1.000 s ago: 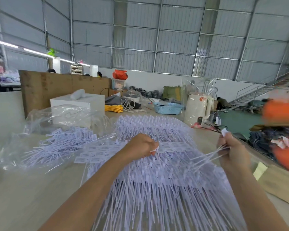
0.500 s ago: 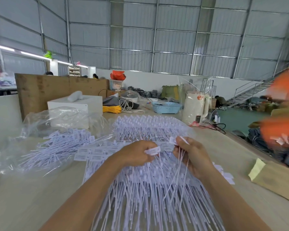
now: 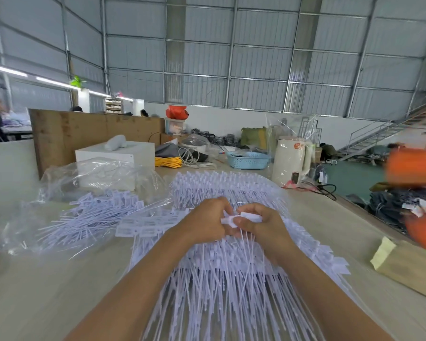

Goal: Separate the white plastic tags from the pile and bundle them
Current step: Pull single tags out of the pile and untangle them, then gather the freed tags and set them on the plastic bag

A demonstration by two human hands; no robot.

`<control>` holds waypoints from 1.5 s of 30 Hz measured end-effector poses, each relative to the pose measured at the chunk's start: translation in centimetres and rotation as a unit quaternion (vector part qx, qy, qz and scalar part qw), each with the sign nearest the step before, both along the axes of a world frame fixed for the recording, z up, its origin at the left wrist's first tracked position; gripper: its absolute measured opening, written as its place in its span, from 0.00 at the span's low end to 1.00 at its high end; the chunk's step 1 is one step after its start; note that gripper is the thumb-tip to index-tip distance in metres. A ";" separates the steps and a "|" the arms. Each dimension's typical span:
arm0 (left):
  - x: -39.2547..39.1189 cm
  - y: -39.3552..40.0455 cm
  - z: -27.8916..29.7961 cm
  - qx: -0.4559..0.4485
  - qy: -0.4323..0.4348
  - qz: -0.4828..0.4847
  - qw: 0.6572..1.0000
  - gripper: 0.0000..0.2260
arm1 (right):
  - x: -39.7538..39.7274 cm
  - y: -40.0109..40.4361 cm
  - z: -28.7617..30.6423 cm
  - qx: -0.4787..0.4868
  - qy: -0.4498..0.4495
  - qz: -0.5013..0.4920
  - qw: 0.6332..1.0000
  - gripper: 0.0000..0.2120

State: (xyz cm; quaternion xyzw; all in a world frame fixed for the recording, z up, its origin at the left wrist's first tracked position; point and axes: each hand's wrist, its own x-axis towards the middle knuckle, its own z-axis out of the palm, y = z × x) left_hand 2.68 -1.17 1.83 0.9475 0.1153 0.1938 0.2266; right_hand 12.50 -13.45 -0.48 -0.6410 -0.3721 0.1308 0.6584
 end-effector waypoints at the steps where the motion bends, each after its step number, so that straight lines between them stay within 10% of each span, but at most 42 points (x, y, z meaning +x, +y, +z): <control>1: -0.1 0.1 0.2 -0.008 -0.005 0.011 1.000 0.21 | 0.1 0.1 0.1 0.009 0.020 -0.005 1.000 0.06; 8: -0.7 1.4 0.3 -0.038 0.029 0.025 0.999 0.08 | -0.1 0.4 0.9 0.028 0.012 0.004 1.000 0.06; 17: -1.1 1.8 0.0 -0.009 0.014 0.095 0.995 0.15 | 0.0 1.2 0.7 -0.003 -0.009 0.020 1.000 0.08; 28: -0.7 1.2 1.8 -0.189 -0.012 0.093 0.978 0.12 | 0.9 1.3 1.5 0.005 -0.061 -0.074 0.995 0.12; 45: 0.5 1.3 0.1 0.100 0.032 0.066 0.992 0.16 | 3.9 0.1 7.9 0.185 0.301 0.108 0.929 0.14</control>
